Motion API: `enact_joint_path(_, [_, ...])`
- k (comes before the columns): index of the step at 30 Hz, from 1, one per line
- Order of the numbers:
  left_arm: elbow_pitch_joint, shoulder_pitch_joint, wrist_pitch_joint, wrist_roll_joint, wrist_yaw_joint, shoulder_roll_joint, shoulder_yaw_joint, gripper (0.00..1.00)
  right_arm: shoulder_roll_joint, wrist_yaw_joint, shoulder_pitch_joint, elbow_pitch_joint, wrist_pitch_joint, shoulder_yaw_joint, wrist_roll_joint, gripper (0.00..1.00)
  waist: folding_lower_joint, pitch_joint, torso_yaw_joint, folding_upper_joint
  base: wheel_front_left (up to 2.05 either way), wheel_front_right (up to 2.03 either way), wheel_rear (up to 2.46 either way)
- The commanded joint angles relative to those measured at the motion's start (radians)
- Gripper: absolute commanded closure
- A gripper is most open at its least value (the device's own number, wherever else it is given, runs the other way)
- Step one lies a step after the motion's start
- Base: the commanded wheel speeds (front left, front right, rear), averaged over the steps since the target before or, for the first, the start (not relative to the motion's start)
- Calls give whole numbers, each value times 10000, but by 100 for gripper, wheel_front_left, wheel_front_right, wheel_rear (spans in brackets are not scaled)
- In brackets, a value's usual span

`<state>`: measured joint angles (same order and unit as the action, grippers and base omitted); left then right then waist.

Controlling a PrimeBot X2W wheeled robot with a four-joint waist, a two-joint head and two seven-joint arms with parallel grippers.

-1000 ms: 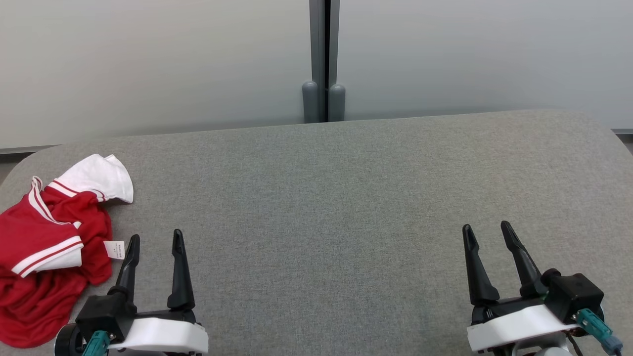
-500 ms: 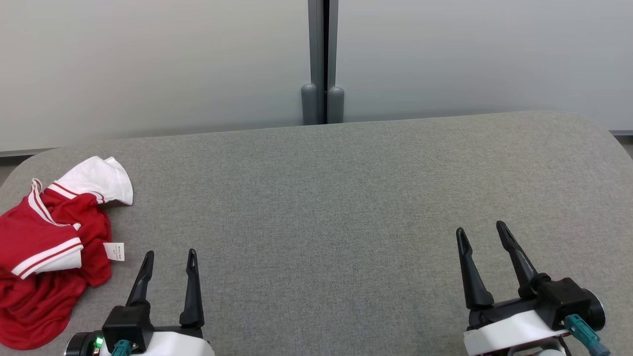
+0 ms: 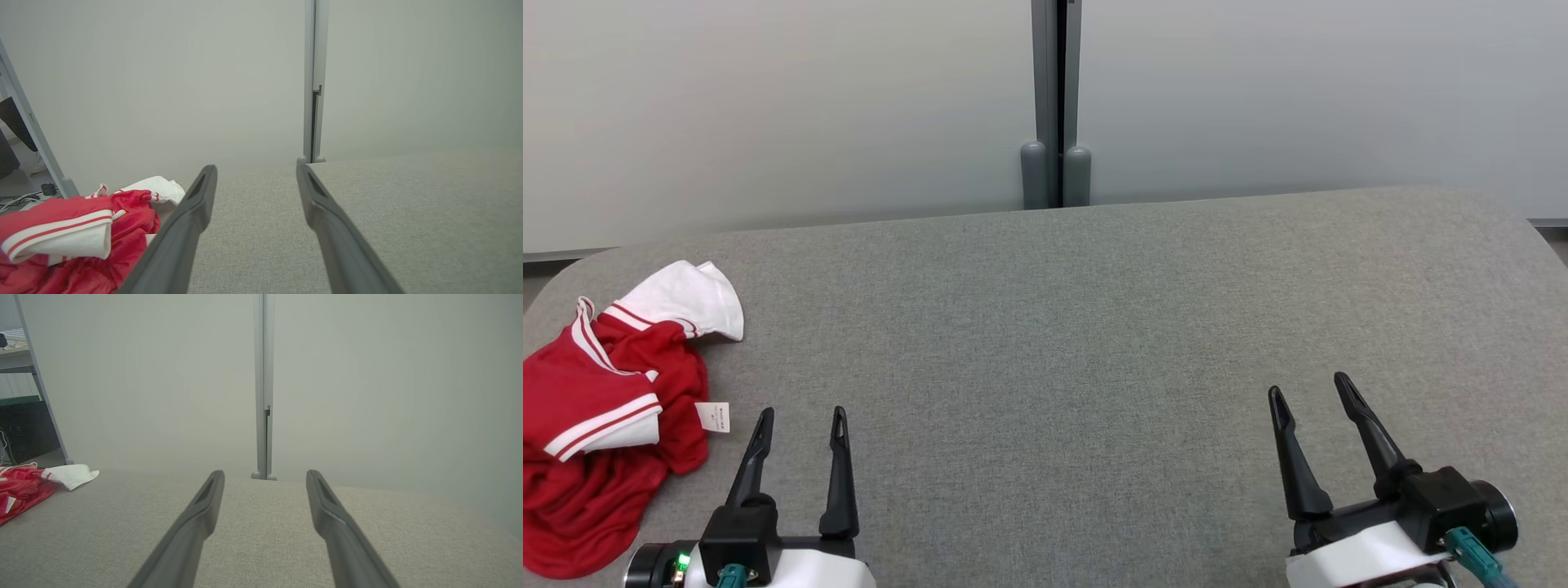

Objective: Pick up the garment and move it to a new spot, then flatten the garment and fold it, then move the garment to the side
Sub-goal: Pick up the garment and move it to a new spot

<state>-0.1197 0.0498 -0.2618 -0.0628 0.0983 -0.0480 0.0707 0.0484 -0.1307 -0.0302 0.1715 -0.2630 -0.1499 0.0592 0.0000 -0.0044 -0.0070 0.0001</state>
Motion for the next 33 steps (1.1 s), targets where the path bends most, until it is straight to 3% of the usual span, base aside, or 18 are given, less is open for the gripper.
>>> enact_joint_path(1, [43,53,-48,-11,75,-44,-16,0,38,0,96,51,-27,34,125,0,0,-11,4,-1,0,0,0])
enact_joint_path(16, [-6,-3,-38,76,24,-44,70,0,32,0,75,306,-22,-53,233,0,0,-28,141,-1,0,0,0])
enact_joint_path(33, [52,315,-36,123,148,-39,-32,0,35,0,577,185,-23,-328,455,0,0,-265,2545,-1,0,0,0])
